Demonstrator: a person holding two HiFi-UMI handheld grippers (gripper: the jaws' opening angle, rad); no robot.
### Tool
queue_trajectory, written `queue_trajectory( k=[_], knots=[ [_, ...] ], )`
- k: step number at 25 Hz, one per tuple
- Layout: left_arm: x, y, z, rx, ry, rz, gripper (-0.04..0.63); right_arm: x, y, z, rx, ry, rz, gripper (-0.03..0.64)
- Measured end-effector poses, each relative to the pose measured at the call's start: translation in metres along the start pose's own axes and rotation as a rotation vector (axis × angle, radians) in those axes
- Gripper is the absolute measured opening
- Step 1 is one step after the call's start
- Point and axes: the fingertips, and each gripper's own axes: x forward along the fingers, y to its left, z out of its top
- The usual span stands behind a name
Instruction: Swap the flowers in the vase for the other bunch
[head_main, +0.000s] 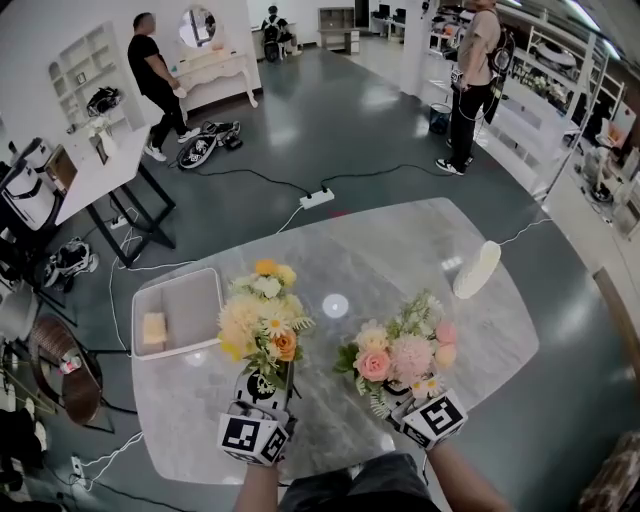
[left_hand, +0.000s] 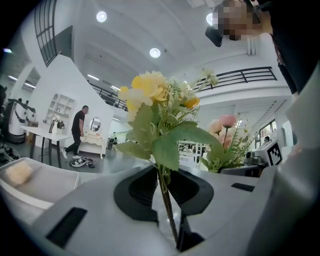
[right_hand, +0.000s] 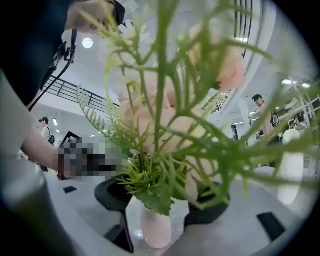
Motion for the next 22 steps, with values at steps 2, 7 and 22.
queue_trajectory(
  k=[2,7,22],
  knots=[
    [0.000,-0.001,0.000,-0.004,-0.001,0.004,0.059,-0.002,0.000,-0.001,0.007,-0.007,0.003,0.279],
    [0.001,0.000,-0.003,-0.038,-0.001,0.005,0.059,-0.004,-0.001,-0.003,0.018,-0.005,-0.001,0.281],
    [0.008,-0.007,-0.004,-0.050,-0.003,-0.015,0.059,-0.017,-0.001,-0.014,0.078,0.002,-0.038,0.281]
  ],
)
